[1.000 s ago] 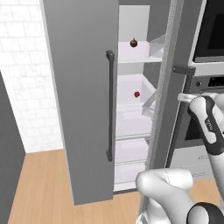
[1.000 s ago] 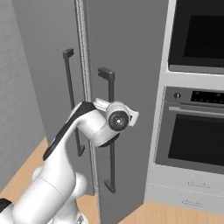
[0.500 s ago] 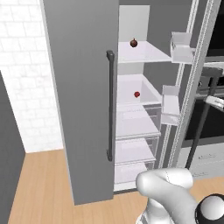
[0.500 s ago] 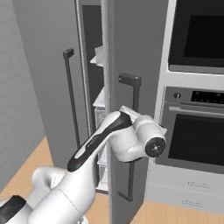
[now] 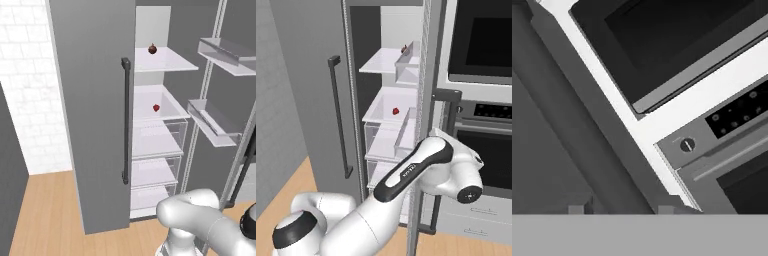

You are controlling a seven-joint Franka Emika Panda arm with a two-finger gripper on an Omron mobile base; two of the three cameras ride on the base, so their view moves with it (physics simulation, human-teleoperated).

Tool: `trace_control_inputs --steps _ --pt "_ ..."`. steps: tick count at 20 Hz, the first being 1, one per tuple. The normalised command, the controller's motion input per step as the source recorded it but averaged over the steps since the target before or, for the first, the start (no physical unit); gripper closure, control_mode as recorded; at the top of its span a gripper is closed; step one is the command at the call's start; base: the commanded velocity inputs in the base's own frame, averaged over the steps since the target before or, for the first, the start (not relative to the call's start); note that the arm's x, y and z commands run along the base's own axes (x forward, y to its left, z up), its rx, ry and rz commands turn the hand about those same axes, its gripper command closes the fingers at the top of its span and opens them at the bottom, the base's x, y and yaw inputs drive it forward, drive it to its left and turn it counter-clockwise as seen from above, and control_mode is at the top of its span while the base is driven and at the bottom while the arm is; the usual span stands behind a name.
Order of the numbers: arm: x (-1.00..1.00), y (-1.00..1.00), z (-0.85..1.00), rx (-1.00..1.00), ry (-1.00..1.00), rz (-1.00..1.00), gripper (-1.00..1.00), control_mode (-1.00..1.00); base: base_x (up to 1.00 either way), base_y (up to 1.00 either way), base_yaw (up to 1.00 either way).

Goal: Take the strawberry from the fridge and place it on top of the pancake, located on the dining counter.

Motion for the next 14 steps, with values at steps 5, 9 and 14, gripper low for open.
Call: trace_control_inputs --steps 5,9,14 --pt "-0.3 0.0 0.13 0.0 -0.21 -0.43 1.0 -1.0 0.0 0.0 0.0" --pt "-0.36 0.0 0.41 0.0 -0.11 -0.44 1.0 -1.0 0.0 0.0 0.0" --pt "-0.58 0.0 0.58 0.0 0.0 -0.39 1.0 -1.0 0.0 0.0 0.0"
